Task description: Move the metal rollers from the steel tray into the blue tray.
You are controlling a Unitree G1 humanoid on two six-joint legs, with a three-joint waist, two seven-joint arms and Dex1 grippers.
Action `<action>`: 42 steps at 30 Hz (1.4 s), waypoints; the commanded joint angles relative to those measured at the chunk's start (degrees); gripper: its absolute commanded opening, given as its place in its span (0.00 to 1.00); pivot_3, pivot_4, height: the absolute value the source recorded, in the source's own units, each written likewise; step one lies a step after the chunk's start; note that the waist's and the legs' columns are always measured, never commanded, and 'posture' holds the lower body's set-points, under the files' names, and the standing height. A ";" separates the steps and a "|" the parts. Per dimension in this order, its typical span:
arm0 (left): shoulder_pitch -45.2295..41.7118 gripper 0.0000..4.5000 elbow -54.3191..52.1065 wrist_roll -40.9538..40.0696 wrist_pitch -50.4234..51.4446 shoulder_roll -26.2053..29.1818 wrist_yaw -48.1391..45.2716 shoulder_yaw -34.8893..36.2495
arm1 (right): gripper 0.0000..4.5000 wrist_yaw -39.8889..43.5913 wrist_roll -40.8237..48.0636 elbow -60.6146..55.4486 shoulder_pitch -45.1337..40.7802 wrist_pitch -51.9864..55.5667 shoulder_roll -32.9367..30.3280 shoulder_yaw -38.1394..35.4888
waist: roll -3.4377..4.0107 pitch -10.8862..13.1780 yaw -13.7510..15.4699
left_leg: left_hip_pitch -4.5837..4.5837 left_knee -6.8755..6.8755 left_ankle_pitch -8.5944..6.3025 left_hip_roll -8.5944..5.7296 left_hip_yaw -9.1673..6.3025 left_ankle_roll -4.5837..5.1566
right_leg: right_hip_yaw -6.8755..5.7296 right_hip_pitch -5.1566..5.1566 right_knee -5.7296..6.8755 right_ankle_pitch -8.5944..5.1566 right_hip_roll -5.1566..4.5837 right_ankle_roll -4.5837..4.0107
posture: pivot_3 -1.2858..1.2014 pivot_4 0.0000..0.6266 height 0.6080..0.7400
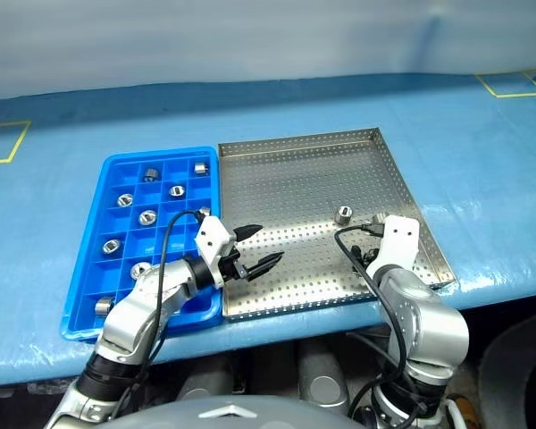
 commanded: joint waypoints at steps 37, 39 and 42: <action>29.88 0.91 -26.68 -1.70 -8.45 -1.89 16.04 28.10 | 0.38 12.00 -2.88 41.87 -24.89 -54.34 6.74 41.49 | -0.04 0.03 9.73 | -0.06 -0.34 -0.07 -0.06 -0.32 -0.13 | -0.32 -0.13 -0.09 -0.22 -0.06 -0.26 | 0.65 0.24 1.00; 30.70 0.91 -26.54 -1.42 -8.82 -2.09 16.20 27.87 | 0.38 13.00 -3.27 43.63 -24.65 -55.39 7.14 42.56 | -0.04 0.03 10.11 | -0.06 -0.34 -0.06 -0.05 -0.35 -0.15 | -0.34 -0.13 -0.09 -0.23 -0.04 -0.26 | 0.65 0.24 1.00; 30.93 0.91 -26.27 -1.41 -8.90 -2.12 16.15 27.21 | 0.38 13.75 -3.75 45.51 -24.00 -55.99 7.51 43.27 | -0.04 0.03 10.45 | -0.06 -0.36 -0.04 -0.04 -0.43 -0.21 | -0.41 -0.13 -0.08 -0.25 -0.02 -0.29 | 0.65 0.24 1.00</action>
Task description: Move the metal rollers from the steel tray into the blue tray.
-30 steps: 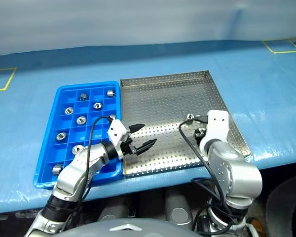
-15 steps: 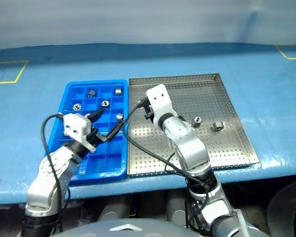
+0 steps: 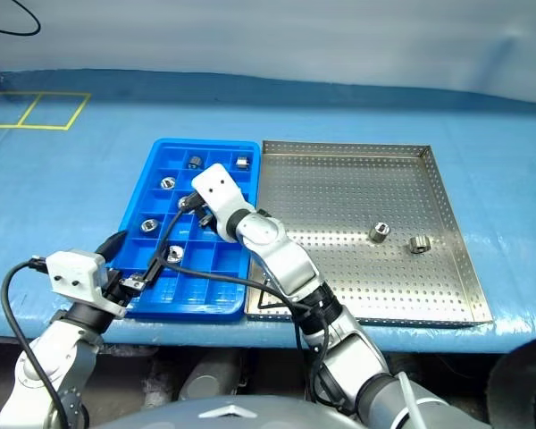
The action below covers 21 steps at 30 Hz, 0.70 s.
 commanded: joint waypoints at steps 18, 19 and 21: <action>-6.02 0.91 0.30 -2.18 0.22 1.52 -1.89 -3.91 | 0.67 -0.46 -0.98 -11.57 6.12 7.27 -0.71 -3.45 | 0.01 0.00 -0.19 | 0.00 -0.19 0.13 0.02 -0.52 -0.35 | -0.46 0.08 0.02 -0.18 0.02 -0.29 | 0.60 0.24 1.00; -7.23 0.91 1.15 -2.00 0.34 1.75 -2.24 -4.83 | 0.67 -2.09 -1.13 -13.19 6.23 7.88 -0.98 -6.08 | 0.01 0.00 -0.22 | 0.00 -0.19 0.14 0.02 -0.52 -0.36 | -0.46 0.08 0.03 -0.18 0.02 -0.28 | 0.60 0.24 1.00; -9.52 0.91 2.68 -2.09 0.68 1.97 -3.20 -6.72 | 0.67 -5.11 -2.12 -16.01 6.72 9.19 -2.40 -10.72 | 0.01 0.00 -0.21 | -0.01 -0.19 0.16 0.01 -0.55 -0.39 | -0.48 0.10 0.03 -0.18 0.01 -0.28 | 0.58 0.24 1.00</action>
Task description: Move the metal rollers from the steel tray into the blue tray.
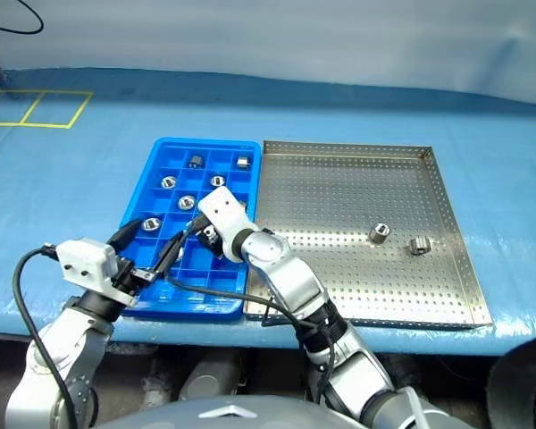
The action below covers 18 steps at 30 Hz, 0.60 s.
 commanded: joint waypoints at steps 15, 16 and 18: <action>-16.60 0.91 14.09 -0.67 -1.22 0.74 -9.67 -12.40 | 0.67 -19.07 -6.63 -13.21 9.15 8.52 -4.87 -26.22 | 0.06 -0.03 -6.93 | 0.01 -0.12 -0.01 0.06 0.17 0.02 | 0.04 -0.05 0.01 0.13 -0.02 0.17 | 0.49 0.24 1.00; -16.98 0.91 14.62 -0.70 -1.39 0.65 -10.01 -12.67 | 0.67 -19.34 -6.47 -13.29 9.40 8.57 -4.36 -26.61 | 0.06 -0.03 -7.26 | 0.02 -0.12 -0.01 0.06 0.20 0.03 | 0.07 -0.05 0.02 0.14 -0.02 0.20 | 0.49 0.24 1.00; -17.54 0.91 15.37 -0.75 -1.63 0.52 -10.64 -13.15 | 0.67 -19.71 -6.33 -13.41 9.84 8.71 -3.67 -27.10 | 0.07 -0.02 -7.77 | 0.03 -0.11 -0.01 0.08 0.21 0.04 | 0.08 -0.05 0.03 0.15 -0.01 0.22 | 0.49 0.24 1.00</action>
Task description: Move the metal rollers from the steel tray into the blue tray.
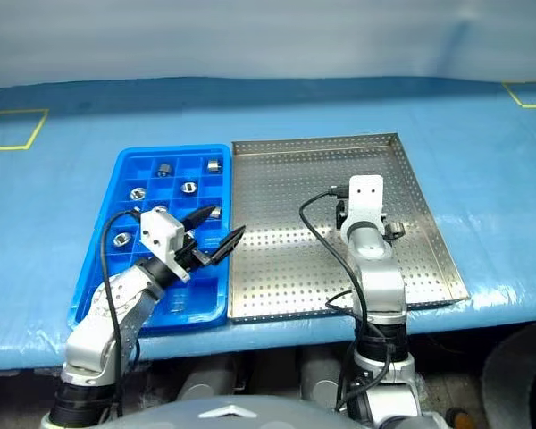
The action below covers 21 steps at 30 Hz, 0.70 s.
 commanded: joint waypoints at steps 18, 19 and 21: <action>-2.45 0.91 3.42 -0.95 -1.96 0.99 -5.69 -1.86 | 0.67 -2.18 2.28 -0.31 0.85 -0.03 3.76 -3.60 | 0.03 0.00 -1.24 | 0.01 0.10 0.01 -0.02 0.01 0.06 | 0.07 0.05 0.00 0.08 0.01 0.13 | 0.49 0.24 1.00; -2.40 0.91 3.51 -0.70 -2.10 1.27 -6.03 -2.02 | 0.67 -2.14 2.24 -0.06 0.90 -0.13 3.69 -3.45 | 0.03 -0.01 -1.27 | 0.01 0.10 0.01 -0.02 0.01 0.06 | 0.07 0.05 0.00 0.08 0.01 0.13 | 0.49 0.24 1.00; -2.24 0.91 3.66 -0.68 -2.24 1.51 -6.30 -2.12 | 0.67 -2.01 2.29 0.33 1.02 -0.10 3.64 -3.23 | 0.04 -0.01 -1.31 | 0.01 0.10 0.01 -0.02 0.01 0.06 | 0.08 0.05 0.01 0.08 0.02 0.13 | 0.49 0.24 1.00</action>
